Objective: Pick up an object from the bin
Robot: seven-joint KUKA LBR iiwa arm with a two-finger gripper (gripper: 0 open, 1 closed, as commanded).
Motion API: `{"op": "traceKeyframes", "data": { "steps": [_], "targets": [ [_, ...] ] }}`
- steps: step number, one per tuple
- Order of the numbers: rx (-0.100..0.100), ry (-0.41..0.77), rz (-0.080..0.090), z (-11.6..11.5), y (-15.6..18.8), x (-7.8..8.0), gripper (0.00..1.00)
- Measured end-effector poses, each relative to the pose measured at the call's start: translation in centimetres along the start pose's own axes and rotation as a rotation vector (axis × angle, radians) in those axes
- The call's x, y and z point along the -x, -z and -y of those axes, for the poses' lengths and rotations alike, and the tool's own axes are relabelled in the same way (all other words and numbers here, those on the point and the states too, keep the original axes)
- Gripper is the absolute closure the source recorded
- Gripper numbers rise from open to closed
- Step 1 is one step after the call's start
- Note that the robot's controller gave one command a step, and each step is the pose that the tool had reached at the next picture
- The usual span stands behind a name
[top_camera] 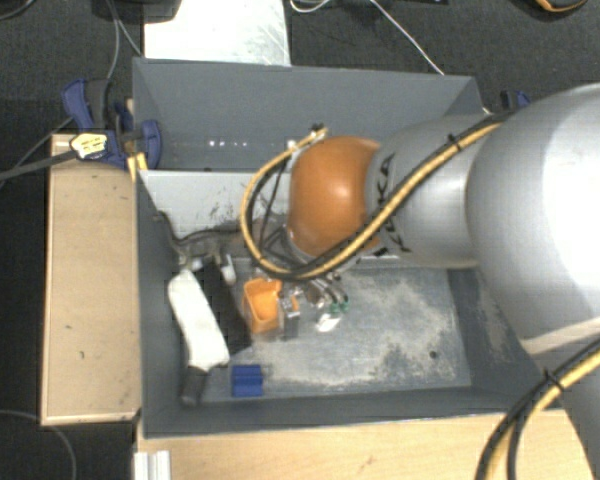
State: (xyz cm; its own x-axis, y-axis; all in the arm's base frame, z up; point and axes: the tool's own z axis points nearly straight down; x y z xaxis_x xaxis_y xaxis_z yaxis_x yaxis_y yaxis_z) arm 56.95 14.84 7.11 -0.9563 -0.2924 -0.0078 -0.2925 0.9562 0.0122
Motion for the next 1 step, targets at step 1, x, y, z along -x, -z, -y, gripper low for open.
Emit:
{"op": "traceKeyframes", "data": {
  "steps": [1],
  "targets": [
    [0.000, 0.001, 0.000, -0.01, 0.00, 0.00, 1.00]
  ]
}}
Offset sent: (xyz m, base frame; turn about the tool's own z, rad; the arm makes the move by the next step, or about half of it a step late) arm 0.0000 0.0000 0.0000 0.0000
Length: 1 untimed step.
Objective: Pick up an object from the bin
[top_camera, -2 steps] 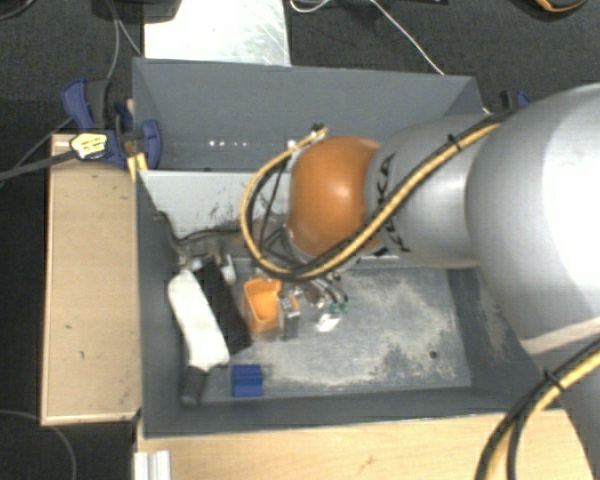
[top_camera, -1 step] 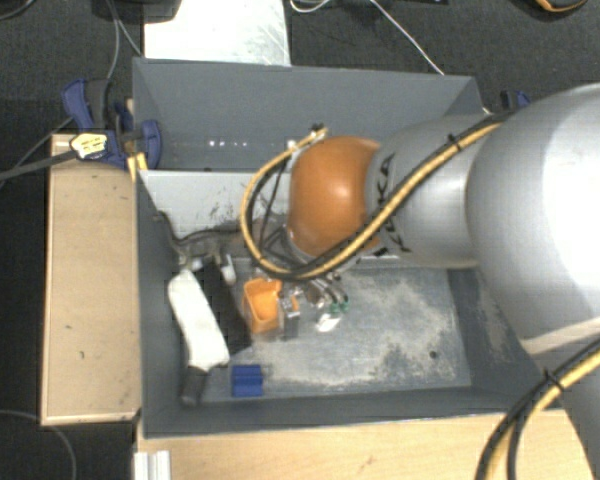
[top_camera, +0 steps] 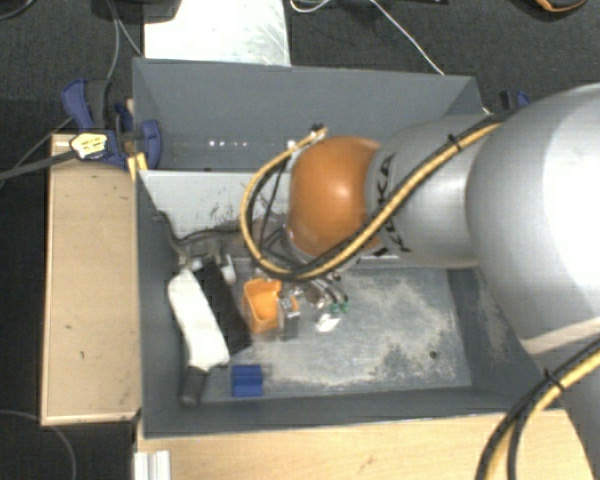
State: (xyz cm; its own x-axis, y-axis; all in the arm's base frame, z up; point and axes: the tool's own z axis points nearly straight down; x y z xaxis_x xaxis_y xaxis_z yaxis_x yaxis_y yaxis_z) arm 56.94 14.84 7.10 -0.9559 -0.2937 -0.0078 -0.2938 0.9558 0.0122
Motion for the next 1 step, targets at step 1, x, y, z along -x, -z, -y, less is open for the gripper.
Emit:
{"op": "traceKeyframes", "data": {
  "steps": [1],
  "targets": [
    [0.000, 0.000, 0.000, 0.00, 0.00, 0.00, 1.00]
  ]
}}
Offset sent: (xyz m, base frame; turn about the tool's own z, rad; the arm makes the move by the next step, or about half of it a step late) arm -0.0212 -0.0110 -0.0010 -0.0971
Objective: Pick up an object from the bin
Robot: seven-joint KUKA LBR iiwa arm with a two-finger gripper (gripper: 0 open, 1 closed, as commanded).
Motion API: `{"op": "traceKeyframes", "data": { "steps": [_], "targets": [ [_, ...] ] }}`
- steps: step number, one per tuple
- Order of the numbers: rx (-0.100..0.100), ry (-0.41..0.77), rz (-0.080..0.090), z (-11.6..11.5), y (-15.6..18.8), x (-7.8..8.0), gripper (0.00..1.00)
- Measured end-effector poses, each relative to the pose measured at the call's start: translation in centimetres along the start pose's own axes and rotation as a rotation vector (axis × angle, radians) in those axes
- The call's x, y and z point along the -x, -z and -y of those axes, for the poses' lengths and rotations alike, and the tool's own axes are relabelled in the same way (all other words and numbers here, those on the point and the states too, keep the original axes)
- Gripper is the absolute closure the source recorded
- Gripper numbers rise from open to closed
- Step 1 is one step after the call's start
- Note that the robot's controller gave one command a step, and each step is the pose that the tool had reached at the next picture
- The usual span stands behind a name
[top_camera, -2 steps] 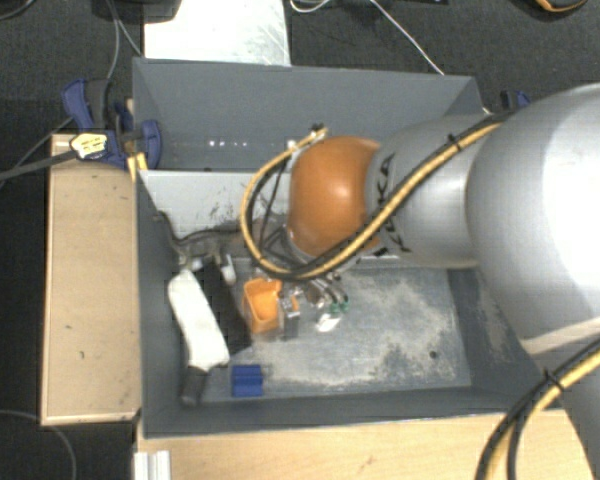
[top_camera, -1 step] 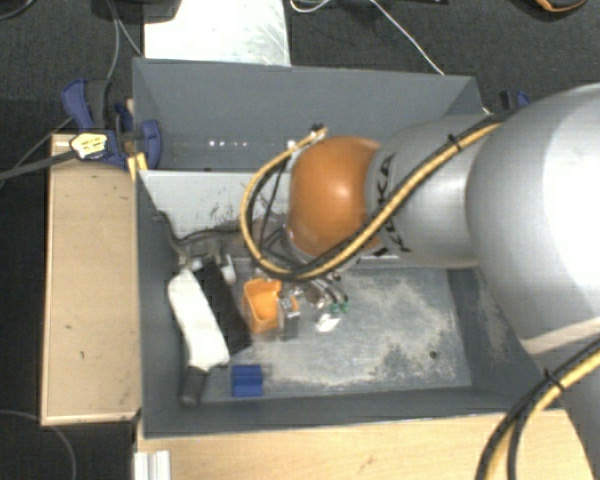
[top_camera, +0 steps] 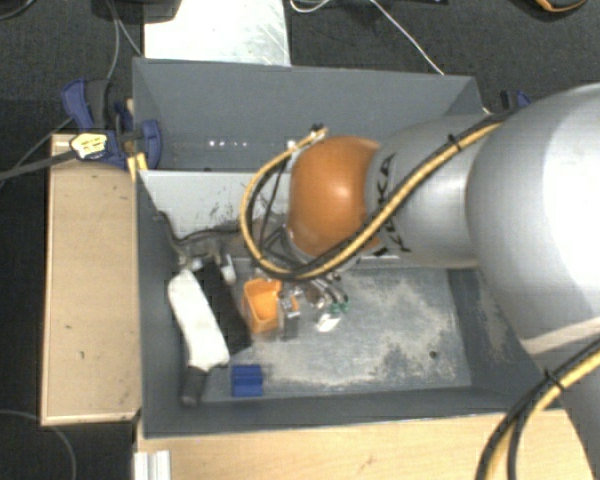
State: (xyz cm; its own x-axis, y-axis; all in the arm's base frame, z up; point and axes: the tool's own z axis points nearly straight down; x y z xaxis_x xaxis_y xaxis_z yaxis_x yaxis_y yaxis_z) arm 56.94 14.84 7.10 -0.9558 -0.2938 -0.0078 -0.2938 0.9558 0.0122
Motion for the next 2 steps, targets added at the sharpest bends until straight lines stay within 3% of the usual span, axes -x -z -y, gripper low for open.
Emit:
{"op": "traceKeyframes", "data": {
  "steps": [1, 2],
  "targets": [
    [0.000, 0.095, 0.004, 0.45, 0.04, -2.23, 1.00],
    [0.000, 0.095, 0.004, 0.45, 0.04, -2.23, 1.00]
  ]
}}
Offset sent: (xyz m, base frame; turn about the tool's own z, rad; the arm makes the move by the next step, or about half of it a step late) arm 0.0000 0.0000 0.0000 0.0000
